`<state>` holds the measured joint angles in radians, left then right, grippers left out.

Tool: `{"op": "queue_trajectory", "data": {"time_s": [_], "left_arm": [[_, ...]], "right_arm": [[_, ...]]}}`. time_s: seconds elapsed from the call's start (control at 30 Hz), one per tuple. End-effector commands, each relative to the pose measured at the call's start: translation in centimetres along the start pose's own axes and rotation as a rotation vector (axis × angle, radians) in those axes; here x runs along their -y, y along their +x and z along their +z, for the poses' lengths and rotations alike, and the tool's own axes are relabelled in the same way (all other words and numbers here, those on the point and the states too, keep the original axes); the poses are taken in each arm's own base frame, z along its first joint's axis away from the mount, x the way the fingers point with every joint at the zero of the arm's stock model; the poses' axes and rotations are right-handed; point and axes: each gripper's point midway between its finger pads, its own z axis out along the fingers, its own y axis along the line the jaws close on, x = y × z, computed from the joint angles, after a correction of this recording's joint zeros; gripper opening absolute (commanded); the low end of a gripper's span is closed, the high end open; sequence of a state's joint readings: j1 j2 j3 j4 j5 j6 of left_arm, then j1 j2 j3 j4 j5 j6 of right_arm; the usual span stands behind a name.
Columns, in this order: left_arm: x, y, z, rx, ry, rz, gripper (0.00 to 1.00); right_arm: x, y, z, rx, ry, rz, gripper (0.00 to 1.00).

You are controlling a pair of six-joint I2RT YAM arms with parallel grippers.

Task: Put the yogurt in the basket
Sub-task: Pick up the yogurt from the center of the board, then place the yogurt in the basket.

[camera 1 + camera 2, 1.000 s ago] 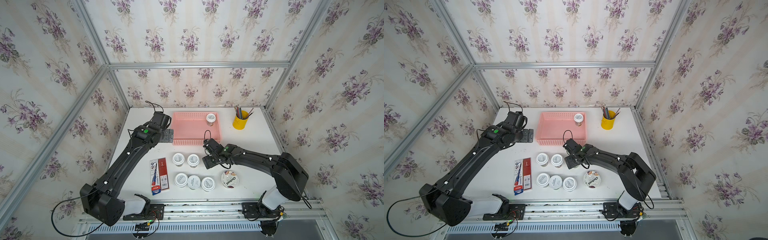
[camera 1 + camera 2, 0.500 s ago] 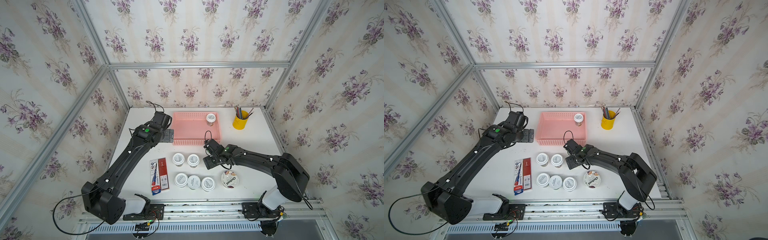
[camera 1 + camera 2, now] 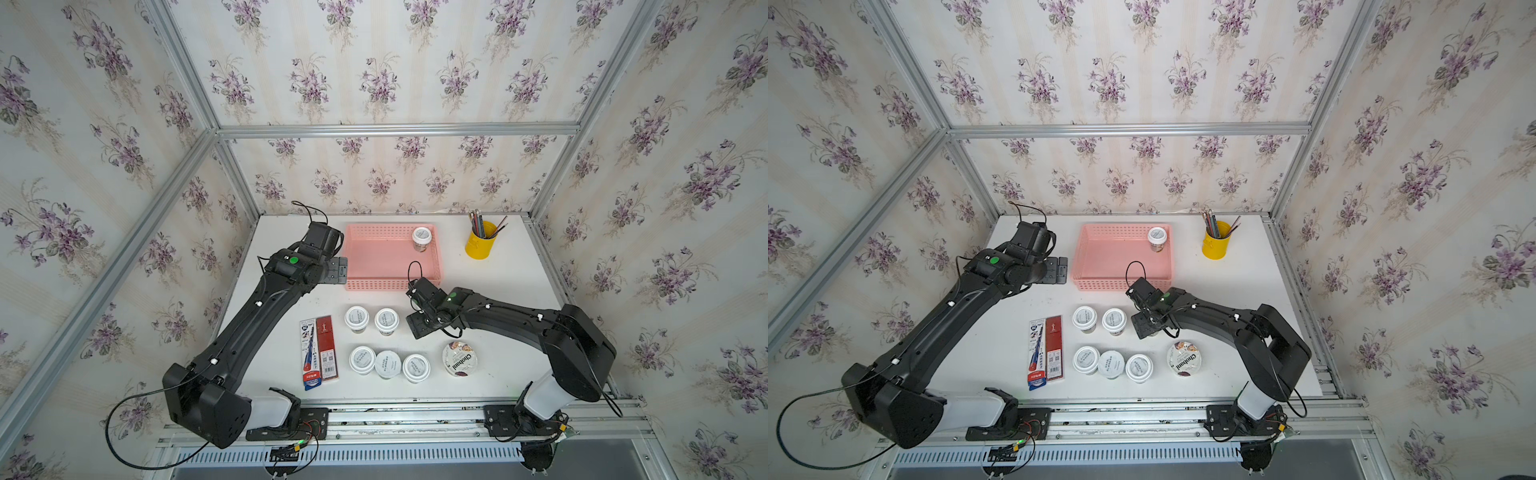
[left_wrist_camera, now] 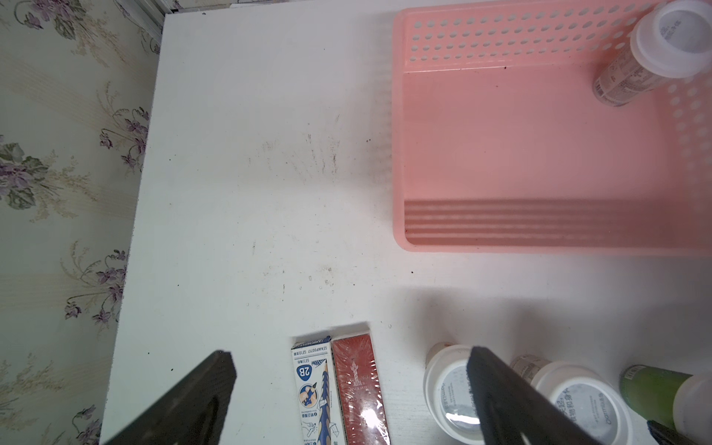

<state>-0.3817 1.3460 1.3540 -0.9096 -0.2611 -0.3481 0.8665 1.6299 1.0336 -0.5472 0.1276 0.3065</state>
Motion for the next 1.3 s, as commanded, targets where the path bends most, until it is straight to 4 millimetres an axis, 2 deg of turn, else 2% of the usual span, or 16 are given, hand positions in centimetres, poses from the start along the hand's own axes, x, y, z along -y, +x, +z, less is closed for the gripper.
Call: {"op": "queue_trajectory", "data": {"time_s": [0.0,0.2,0.4,0.63,0.87,1.0,1.1,1.27], "left_arm": [[-0.2,-0.5,-0.4,0.019,-0.009,0.002,0.99],[-0.2,-0.9,-0.9,0.027,0.002,0.001,0.99],[0.1,-1.5,-1.8,0.042,0.026,-0.004,0.99],[0.1,-2.4,-2.3,0.056,0.031,-0.010,0.99],[-1.1,-3.1,-2.6,0.098,-0.030,-0.044,0.99],[-1.2,-3.4,-2.5,0.123,-0.038,-0.061,0.99],[-0.6,-3.6,-2.3,0.112,-0.014,-0.054,0.99],[0.0,-3.8,-1.6,0.092,0.003,-0.037,0.99]], "right_arm": [[0.3,-0.3,-0.6,-0.001,0.020,-0.010,0.79],[0.3,-1.2,-1.8,-0.001,0.026,-0.019,0.78],[0.3,-3.0,-4.4,0.025,0.039,-0.030,0.78],[0.8,-7.1,-6.8,0.078,0.075,-0.047,0.79],[1.9,-13.2,-7.7,0.151,0.075,-0.023,0.79],[2.6,-16.9,-7.4,0.191,0.071,-0.011,0.79],[3.4,-19.2,-6.4,0.204,0.071,0.000,0.79],[5.3,-21.6,-3.2,0.183,0.083,0.026,0.79]]}}
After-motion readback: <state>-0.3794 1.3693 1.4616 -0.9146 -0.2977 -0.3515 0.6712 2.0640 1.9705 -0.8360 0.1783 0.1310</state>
